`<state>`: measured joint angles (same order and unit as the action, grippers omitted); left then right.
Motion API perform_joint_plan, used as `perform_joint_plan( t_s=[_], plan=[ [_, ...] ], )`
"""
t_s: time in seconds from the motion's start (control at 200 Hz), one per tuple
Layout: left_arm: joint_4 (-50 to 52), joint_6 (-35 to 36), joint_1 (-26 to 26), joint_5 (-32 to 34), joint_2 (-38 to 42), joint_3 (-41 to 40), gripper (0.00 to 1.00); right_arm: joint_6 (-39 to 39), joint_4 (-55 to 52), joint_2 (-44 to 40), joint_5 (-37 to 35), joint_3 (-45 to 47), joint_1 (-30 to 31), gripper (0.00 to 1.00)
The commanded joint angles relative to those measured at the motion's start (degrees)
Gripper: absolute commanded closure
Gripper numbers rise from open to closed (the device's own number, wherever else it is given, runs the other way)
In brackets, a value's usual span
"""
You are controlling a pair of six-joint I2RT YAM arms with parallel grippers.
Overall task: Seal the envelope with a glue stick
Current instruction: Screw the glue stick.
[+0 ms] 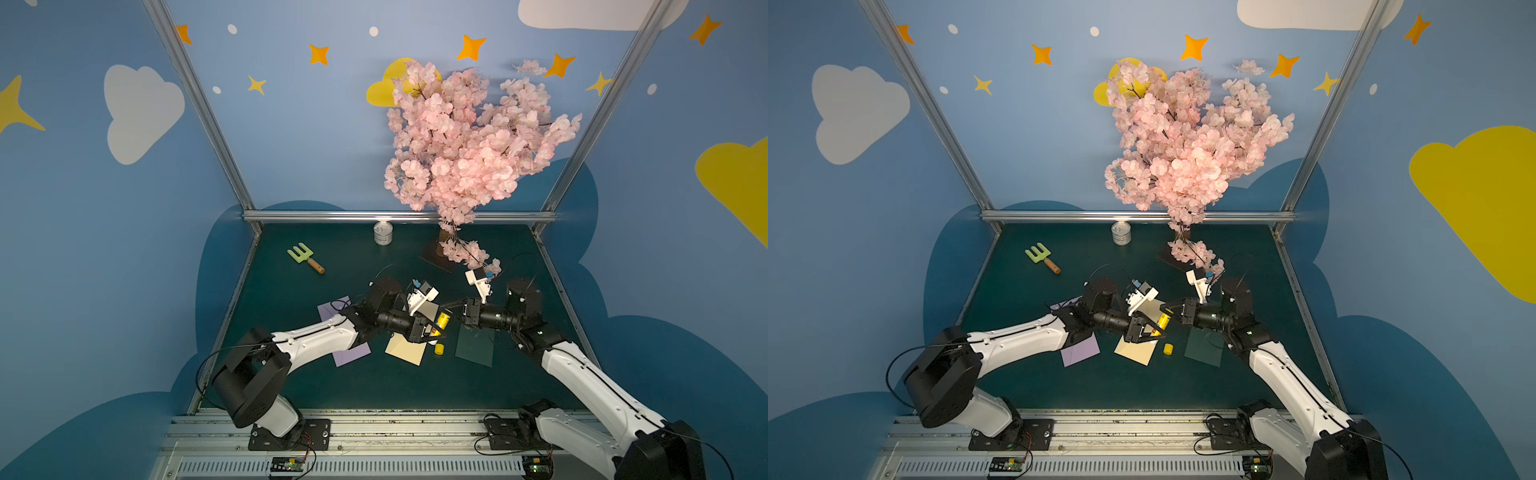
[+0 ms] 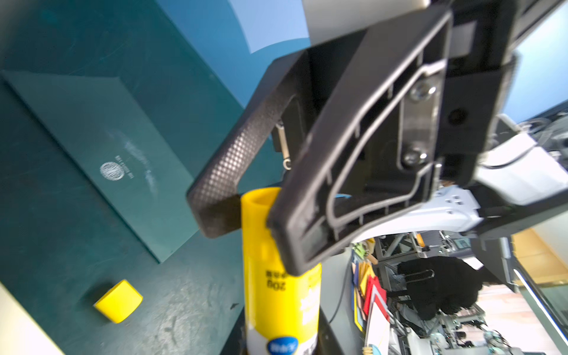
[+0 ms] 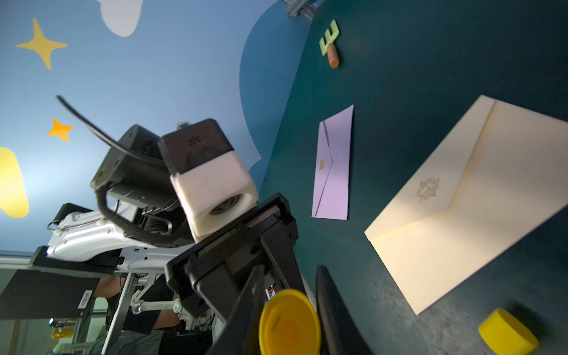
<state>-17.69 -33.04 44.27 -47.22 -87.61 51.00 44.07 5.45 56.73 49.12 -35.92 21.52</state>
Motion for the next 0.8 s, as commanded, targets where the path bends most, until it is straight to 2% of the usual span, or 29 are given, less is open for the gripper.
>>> perform_joint_plan(
  t_s=[0.0,0.12,0.275,0.365,0.425,0.466,0.506,0.526,0.571,0.641,0.676,0.741,0.796],
  plan=[
    [-5.1,-4.7,-1.2,-6.2,1.9,1.2,0.98,-0.5,12.4,-3.0,7.3,2.1,-0.2,0.98],
    [-11.5,-11.0,-1.3,-12.6,2.0,1.4,0.97,4.8,24.7,-4.4,11.2,4.4,-0.2,1.00],
    [-25.1,-23.4,-0.8,-19.7,1.3,1.1,0.98,12.3,40.2,-5.0,14.2,6.8,-0.2,1.00],
    [-32.4,-29.3,-0.6,-21.7,0.3,0.8,0.97,16.3,49.0,-4.9,15.7,7.7,-0.2,1.00],
    [-33.6,-30.3,-0.8,-21.9,0.3,0.3,0.97,17.0,50.3,-4.4,16.4,7.4,-0.3,1.00],
    [-32.1,-28.9,-1.1,-21.3,0.6,0.0,0.98,16.7,49.0,-4.2,16.5,6.7,-0.4,0.99],
    [-28.3,-25.9,-1.4,-20.2,1.5,-0.2,0.98,15.9,46.6,-4.1,16.1,6.1,-0.5,0.89],
    [-25.5,-24.0,-1.5,-19.5,1.9,-0.3,0.98,15.0,44.8,-4.3,15.6,5.7,-0.6,0.80],
    [-17.1,-17.7,-1.5,-17.0,3.2,0.0,0.98,11.7,36.1,-4.7,13.8,4.0,-0.8,0.67],
    [-3.1,-7.2,-1.4,-10.9,5.3,1.1,0.97,3.3,15.5,-5.7,8.8,-0.3,-0.9,0.54],
    [1.9,-3.1,-1.3,-7.2,6.0,1.4,0.97,0.7,8.7,-5.8,6.3,-2.0,-0.8,0.47],
    [6.2,0.7,-1.1,-2.2,6.8,1.2,0.97,-0.4,1.5,-5.3,2.7,-4.4,-1.0,0.35],
    [7.8,2.6,-0.8,1.8,7.3,0.8,0.98,-0.5,-4.4,-3.8,-0.2,-6.0,-1.1,0.30]
  ],
)
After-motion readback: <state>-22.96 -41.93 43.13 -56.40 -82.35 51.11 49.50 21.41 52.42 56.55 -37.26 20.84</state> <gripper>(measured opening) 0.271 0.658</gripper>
